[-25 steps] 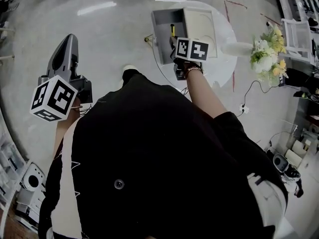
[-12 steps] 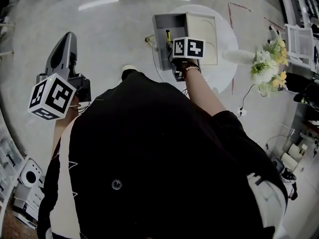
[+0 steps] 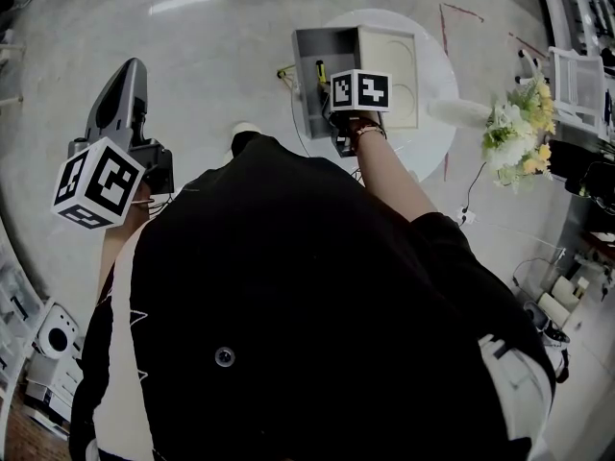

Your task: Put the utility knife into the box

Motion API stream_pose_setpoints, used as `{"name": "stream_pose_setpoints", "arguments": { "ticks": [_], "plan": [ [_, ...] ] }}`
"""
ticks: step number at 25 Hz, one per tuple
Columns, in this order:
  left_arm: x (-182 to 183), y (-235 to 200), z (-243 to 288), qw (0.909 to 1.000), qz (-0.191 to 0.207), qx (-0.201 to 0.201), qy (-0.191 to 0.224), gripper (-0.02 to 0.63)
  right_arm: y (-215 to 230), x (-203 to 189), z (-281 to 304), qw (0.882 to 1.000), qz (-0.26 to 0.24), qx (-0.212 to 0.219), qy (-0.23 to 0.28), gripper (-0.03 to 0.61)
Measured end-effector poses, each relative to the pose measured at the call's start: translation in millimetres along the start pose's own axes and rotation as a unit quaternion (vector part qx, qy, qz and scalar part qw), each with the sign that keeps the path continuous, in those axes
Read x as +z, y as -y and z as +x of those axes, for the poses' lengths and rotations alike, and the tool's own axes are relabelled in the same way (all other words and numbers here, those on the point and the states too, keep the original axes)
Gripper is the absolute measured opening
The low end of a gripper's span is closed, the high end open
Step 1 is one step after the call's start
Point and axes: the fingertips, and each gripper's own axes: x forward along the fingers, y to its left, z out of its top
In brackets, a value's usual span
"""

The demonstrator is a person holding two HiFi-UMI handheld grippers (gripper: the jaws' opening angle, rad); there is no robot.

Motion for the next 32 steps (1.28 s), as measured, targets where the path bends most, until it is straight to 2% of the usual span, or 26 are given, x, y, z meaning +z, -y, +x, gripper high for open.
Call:
{"name": "stream_pose_setpoints", "arguments": {
  "ticks": [32],
  "plan": [
    [-8.7,-3.7,3.9,0.9999,-0.010,-0.002,-0.009,0.011,1.4,-0.7,-0.3,1.000,0.024,-0.013,-0.007,0.064]
  ]
}}
